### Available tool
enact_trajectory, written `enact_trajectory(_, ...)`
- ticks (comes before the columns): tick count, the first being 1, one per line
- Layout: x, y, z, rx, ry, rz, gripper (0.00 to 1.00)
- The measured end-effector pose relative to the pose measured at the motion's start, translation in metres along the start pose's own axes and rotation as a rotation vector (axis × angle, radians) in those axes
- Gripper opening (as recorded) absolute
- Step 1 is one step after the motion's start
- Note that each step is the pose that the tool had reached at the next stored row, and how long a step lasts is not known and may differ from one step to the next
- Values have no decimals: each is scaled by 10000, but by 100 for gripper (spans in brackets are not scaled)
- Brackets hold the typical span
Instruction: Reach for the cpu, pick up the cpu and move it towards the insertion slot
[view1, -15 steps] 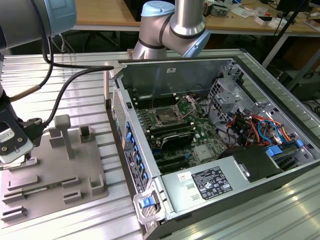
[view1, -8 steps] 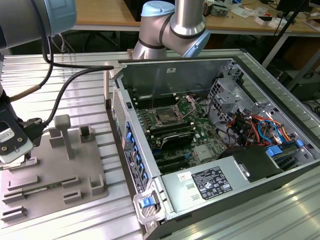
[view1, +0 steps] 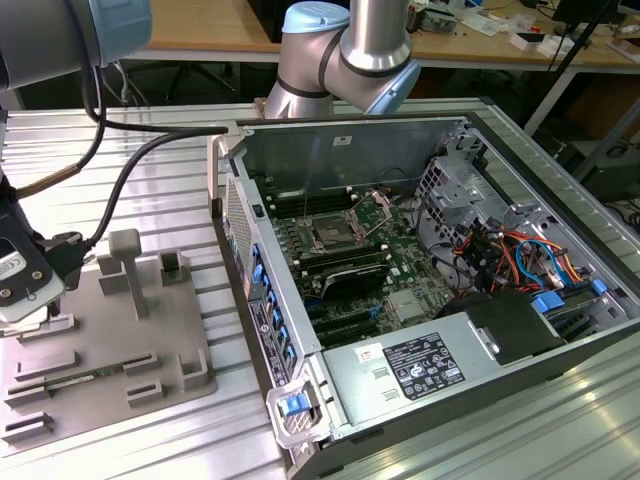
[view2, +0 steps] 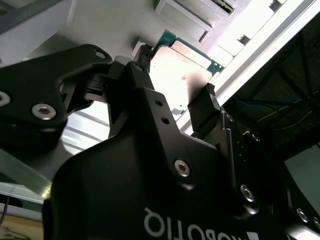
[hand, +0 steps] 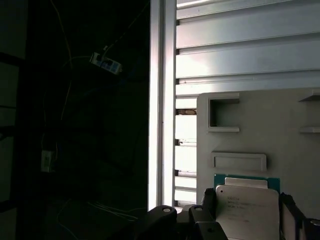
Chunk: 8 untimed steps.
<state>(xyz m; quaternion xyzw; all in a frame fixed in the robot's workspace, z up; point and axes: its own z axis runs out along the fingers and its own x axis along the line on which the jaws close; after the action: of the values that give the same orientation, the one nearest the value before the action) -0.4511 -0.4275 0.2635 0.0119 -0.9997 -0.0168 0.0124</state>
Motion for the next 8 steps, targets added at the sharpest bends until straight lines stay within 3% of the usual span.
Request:
enact_trajectory(1, 1, 1, -38, 2, 3, -3, 55)
enact_trajectory(8, 3, 4, -131, 2, 3, -8, 55)
